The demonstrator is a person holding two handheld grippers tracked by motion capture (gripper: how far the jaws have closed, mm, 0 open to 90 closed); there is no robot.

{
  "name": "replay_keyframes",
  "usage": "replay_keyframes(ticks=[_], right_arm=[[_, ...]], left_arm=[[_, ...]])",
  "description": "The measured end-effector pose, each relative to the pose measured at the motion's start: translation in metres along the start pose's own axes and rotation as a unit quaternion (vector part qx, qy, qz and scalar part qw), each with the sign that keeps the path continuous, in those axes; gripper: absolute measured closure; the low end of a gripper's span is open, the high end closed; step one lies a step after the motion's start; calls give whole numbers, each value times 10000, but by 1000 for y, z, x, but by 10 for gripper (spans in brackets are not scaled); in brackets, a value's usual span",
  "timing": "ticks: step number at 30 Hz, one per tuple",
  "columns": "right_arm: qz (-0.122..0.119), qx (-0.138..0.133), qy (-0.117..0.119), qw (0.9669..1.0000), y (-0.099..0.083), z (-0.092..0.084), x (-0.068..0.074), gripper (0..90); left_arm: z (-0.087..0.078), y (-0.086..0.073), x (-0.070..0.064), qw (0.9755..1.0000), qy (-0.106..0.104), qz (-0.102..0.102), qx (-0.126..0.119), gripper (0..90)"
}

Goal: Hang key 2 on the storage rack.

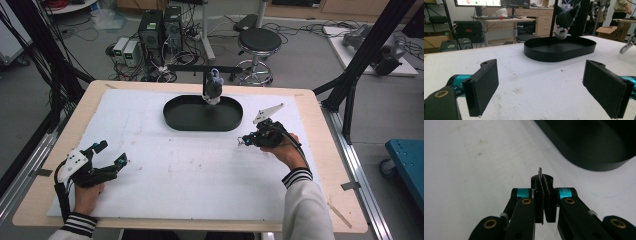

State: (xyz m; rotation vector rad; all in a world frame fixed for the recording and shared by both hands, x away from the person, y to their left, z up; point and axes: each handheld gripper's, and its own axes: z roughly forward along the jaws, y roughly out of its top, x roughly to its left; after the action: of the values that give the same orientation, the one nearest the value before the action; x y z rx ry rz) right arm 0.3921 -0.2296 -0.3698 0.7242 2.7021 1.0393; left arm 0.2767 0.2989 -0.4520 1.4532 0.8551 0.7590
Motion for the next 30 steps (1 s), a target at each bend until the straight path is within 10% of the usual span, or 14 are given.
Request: replay_keyframes(ticks=[15, 30], right_arm=[[288, -1088, -238, 9934, 23, -36, -2, 888], [219, -1449, -380, 9885, 64, -64, -11, 888]], left_arm=[[0, 0, 0, 10000, 0, -9, 0, 137], [0, 0, 0, 10000, -9, -3, 12, 137]])
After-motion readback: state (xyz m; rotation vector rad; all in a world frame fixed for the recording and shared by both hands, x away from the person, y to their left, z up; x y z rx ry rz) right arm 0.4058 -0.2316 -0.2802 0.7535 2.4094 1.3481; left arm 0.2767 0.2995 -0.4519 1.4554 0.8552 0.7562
